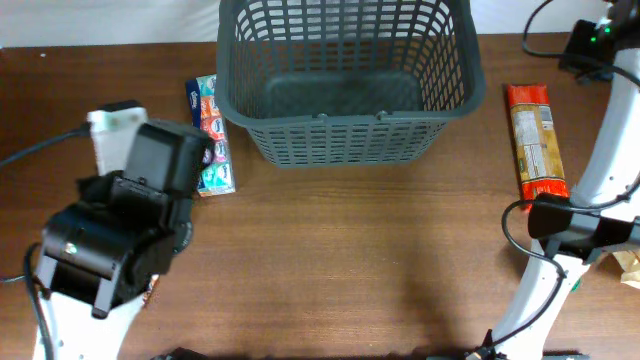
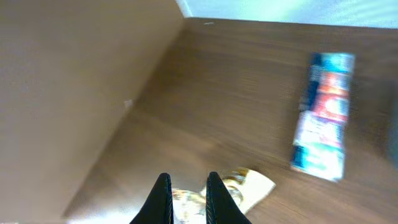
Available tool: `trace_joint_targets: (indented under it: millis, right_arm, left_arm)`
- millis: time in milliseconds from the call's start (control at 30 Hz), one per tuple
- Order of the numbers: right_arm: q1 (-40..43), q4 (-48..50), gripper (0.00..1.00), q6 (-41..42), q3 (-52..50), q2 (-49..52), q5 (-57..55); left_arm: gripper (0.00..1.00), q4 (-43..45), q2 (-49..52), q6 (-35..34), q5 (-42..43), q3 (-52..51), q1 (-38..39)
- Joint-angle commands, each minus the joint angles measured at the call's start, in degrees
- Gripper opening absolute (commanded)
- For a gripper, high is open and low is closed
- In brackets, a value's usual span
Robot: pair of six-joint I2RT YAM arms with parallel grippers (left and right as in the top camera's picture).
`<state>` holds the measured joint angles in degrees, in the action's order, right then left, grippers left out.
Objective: Pack container
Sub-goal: 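Move the right gripper down over the green-lidded jar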
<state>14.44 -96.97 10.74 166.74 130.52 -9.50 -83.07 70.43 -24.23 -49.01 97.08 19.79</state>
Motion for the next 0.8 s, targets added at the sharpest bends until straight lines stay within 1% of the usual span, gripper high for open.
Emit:
trace_joint_targets:
  millis: [0,33,100,167,200,233,267,300,467,533,567,633,767]
  right_arm:
    - [0.22,-0.37,0.04,2.47,1.16,-6.88,3.02]
    - [0.22,-0.37,0.09,2.47,1.07,-7.89,3.76]
    - [0.22,-0.37,0.48,2.45,0.24,-10.64,5.75]
    - [0.22,-0.37,0.79,2.45,-2.05,-13.88,6.29]
    - [0.22,-0.37,0.91,2.43,-3.61,-15.50,6.25]
    - [0.22,-0.37,0.99,2.45,-5.79,-17.53,6.25]
    - [0.22,-0.37,0.99,2.45,-8.00,-19.39,6.27]
    - [0.22,-0.37,0.99,2.45,-10.45,-21.22,6.27]
    - [0.22,-0.37,0.99,2.40,-26.27,-30.84,5.68]
    - [0.22,-0.37,0.99,2.40,-32.92,-34.32,3.13]
    - [0.22,-0.37,0.99,2.43,-39.15,-37.35,-0.39]
    - [0.72,-0.37,0.99,2.51,-46.60,-40.85,-2.80]
    - [2.45,-0.37,0.99,4.52,-59.32,-47.63,-2.23]
  left_arm:
    - [0.06,-0.17,-0.28,0.50,-4.55,0.52,-6.75]
    - [0.09,-0.15,-0.28,0.50,-4.00,0.52,-8.74]
    - [0.30,-0.22,-0.28,0.50,-1.86,0.52,-12.61]
    - [0.62,-0.57,-0.28,0.50,0.79,0.52,-15.63]
    - [0.76,-0.79,-0.28,0.52,2.25,0.52,-16.92]
    - [0.84,-1.05,-0.28,0.50,3.48,0.52,-17.90]
    - [0.95,-1.36,-0.28,0.50,4.55,0.52,-18.75]
    - [1.00,-1.53,-0.28,0.50,5.16,0.52,-19.23]
    - [1.00,-1.62,-0.28,0.50,5.79,0.52,-19.87]
    - [1.00,-1.64,-0.28,0.50,5.81,0.52,-19.87]
    - [1.00,-1.64,-0.28,0.48,5.81,0.52,-19.87]
    - [1.00,-1.64,-0.28,0.48,6.12,0.52,-19.85]
    - [1.00,-1.62,-0.28,0.48,10.71,0.52,-19.85]
